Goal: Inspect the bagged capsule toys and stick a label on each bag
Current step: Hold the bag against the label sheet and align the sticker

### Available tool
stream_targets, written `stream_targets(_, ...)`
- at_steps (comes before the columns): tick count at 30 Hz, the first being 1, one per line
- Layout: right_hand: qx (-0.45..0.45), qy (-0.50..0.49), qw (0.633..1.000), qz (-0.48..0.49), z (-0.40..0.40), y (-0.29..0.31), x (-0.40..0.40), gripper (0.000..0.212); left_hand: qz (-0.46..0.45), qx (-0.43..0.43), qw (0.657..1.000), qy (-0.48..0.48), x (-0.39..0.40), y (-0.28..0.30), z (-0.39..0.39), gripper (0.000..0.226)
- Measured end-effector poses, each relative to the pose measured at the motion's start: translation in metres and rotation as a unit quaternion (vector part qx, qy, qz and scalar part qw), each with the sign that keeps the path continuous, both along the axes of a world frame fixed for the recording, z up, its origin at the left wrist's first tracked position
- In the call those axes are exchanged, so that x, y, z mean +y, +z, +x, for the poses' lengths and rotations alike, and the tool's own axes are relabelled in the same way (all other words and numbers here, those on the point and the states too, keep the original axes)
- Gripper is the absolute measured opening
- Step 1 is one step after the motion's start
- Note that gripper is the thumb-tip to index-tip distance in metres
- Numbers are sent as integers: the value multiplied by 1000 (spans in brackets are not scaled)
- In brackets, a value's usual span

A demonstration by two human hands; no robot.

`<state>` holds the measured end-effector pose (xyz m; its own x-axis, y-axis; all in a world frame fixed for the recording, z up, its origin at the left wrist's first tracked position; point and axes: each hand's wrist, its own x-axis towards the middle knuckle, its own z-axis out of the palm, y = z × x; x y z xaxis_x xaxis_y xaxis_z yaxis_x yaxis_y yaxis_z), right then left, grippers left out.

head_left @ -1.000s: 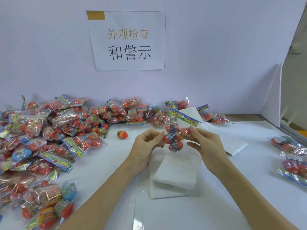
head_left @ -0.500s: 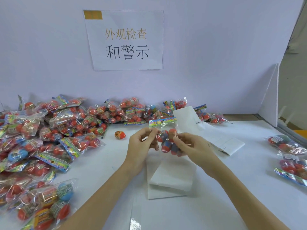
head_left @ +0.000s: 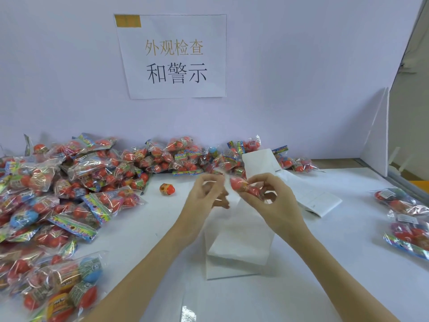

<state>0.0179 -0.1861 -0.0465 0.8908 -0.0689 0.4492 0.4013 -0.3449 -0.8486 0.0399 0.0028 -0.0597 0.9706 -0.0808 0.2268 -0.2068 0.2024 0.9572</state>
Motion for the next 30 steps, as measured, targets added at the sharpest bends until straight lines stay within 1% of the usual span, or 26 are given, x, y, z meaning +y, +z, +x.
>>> stream_targets(1,-29,8,999,-37,-1,-1,1,29,8,-4,999,-37,-3,0,-2,56)
stream_targets(2,-53,27,996,-71,-3,-3,3,33,19,-6,998,-54,-6,0,-4,61)
stream_targets(3,-72,48,991,-100,-4,-6,5,36,22,-2,998,-52,-8,-1,-5,64)
stream_targets(4,-87,62,987,-120,-4,-7,6,36,17,4,999,-33,-8,-3,-5,62)
stream_targets(5,-98,69,984,-129,-3,-8,6,34,10,4,1000,-7,-7,-5,-5,54)
stream_targets(7,-97,64,987,-110,-2,-7,7,29,0,5,999,34,-2,-8,0,36)
stream_targets(10,-43,-3,998,-41,1,-5,5,34,-28,22,999,20,5,-10,6,34)
stream_targets(12,30,-14,999,17,2,-3,5,43,-57,29,998,19,2,-7,5,32)
stream_targets(13,64,-9,997,37,2,-2,4,44,-74,34,997,16,0,-8,4,30)
stream_targets(14,83,-9,996,41,3,-2,4,41,-90,40,995,9,-2,-7,3,28)
stream_targets(16,93,-19,995,28,3,-3,3,28,-126,55,991,-8,-5,-6,0,25)
stream_targets(19,107,-15,993,38,5,-3,-4,8,-184,82,979,-26,-6,-2,-1,27)
stream_targets(21,131,2,990,52,6,-4,-6,10,-209,91,973,-43,-6,1,-2,23)
stream_targets(22,133,4,988,72,7,-4,-6,11,-206,91,973,-52,-6,1,-2,20)
stream_targets(24,118,-3,986,114,8,-3,-6,10,-163,75,982,-57,-5,2,-3,21)
stream_targets(25,107,-8,987,121,8,-2,-6,9,-116,58,991,-40,-4,2,-4,26)
stream_targets(26,99,-11,989,111,7,-2,-7,8,-51,33,998,-14,-2,2,-4,35)
stream_targets(27,93,-11,992,88,7,-2,-7,8,18,7,1000,11,-1,1,-4,45)
stream_targets(28,90,-7,994,61,6,-2,-7,8,68,-14,997,35,0,0,-5,50)
stream_targets(30,86,1,996,17,4,-2,-5,9,101,-34,992,73,3,0,-5,42)
